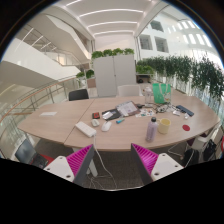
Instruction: Pour water
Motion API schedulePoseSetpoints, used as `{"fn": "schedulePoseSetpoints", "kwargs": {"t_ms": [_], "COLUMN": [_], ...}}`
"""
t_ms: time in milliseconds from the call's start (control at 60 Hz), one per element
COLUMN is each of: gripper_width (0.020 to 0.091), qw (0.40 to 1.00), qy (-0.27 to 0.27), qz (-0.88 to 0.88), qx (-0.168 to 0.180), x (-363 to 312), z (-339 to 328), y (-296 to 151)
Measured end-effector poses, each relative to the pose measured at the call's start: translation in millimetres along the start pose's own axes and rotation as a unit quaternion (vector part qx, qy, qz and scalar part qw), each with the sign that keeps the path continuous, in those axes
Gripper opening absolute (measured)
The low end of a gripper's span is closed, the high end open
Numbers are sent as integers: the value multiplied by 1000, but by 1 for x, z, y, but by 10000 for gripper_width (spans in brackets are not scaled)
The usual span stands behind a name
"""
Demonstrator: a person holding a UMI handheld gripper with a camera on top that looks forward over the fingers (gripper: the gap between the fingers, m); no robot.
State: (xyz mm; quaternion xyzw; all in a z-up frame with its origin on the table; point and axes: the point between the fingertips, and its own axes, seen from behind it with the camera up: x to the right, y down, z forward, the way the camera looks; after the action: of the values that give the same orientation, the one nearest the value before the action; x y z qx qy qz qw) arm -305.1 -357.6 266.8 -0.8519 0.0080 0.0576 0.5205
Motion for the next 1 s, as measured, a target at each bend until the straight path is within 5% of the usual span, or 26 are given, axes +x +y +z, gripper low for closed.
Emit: {"fn": "schedulePoseSetpoints", "kwargs": {"t_ms": [283,583,917,967,1000], "gripper_width": [827,828,833,782,624], "qw": [999,991,988,987,988], "qy": [-5,3,18,13,8], "qz": [-28,-26,-28,-33,-40], "qx": [37,128,149,155,149], "x": [41,184,258,256,254], "z": [34,188,349,367,375], "y": [2,16,6,1,3]}}
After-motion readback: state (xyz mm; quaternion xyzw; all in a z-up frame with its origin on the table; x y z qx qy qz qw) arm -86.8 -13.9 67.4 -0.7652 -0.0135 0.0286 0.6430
